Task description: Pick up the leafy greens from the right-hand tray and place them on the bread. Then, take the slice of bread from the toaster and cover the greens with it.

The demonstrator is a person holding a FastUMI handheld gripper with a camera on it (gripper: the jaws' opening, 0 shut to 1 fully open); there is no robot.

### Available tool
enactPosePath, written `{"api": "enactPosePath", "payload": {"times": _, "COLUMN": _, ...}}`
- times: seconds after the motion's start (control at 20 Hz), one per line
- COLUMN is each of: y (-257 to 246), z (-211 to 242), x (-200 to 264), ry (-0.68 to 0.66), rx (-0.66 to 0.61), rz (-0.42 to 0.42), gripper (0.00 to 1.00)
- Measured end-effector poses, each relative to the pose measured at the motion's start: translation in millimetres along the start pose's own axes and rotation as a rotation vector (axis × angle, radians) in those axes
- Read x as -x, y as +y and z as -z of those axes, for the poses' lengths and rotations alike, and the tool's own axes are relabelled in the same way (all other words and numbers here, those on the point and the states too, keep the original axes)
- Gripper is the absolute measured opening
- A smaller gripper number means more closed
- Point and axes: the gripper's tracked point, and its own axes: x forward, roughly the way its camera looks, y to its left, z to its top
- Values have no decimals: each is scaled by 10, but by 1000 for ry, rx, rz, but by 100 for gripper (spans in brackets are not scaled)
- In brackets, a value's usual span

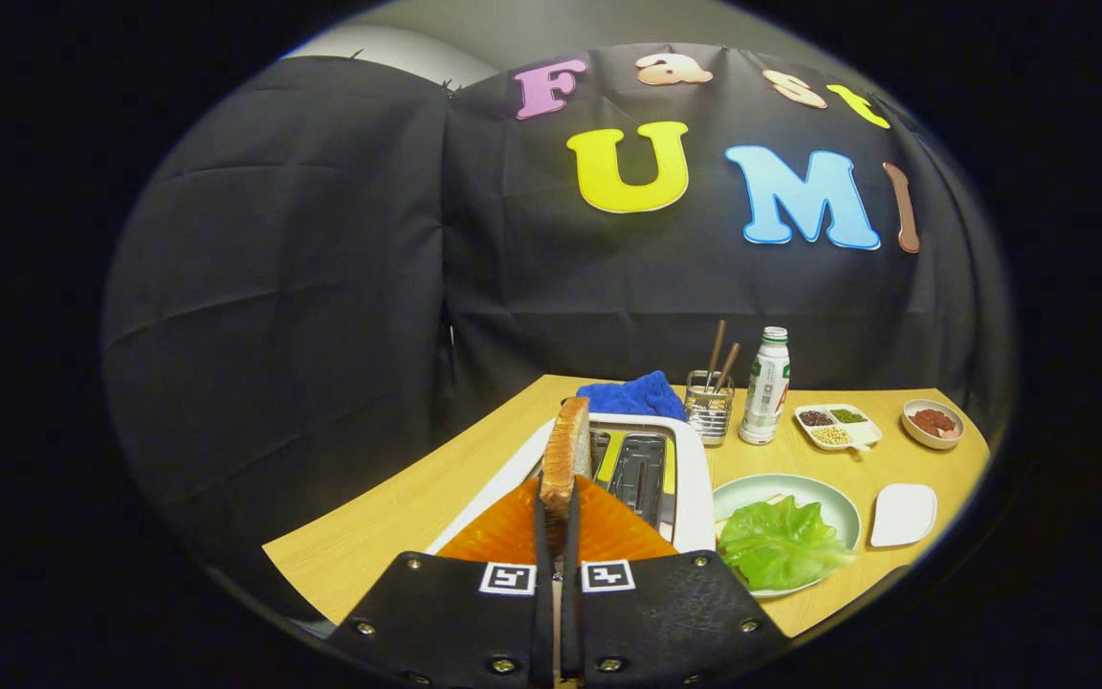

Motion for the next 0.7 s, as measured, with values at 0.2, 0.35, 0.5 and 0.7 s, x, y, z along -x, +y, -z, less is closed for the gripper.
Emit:
{"api": "enactPosePath", "payload": {"times": 0.2, "y": -14, "z": -107, "x": 17, "ry": -34, "rx": -12, "rz": -15, "gripper": 3}}
{"api": "enactPosePath", "payload": {"times": 0.35, "y": -40, "z": -246, "x": 75, "ry": -67, "rx": -12, "rz": -19, "gripper": 3}}
{"api": "enactPosePath", "payload": {"times": 0.5, "y": -40, "z": -364, "x": 117, "ry": -88, "rx": -15, "rz": -30, "gripper": 3}}
{"api": "enactPosePath", "payload": {"times": 0.7, "y": -38, "z": -493, "x": 178, "ry": -102, "rx": -12, "rz": -49, "gripper": 3}}
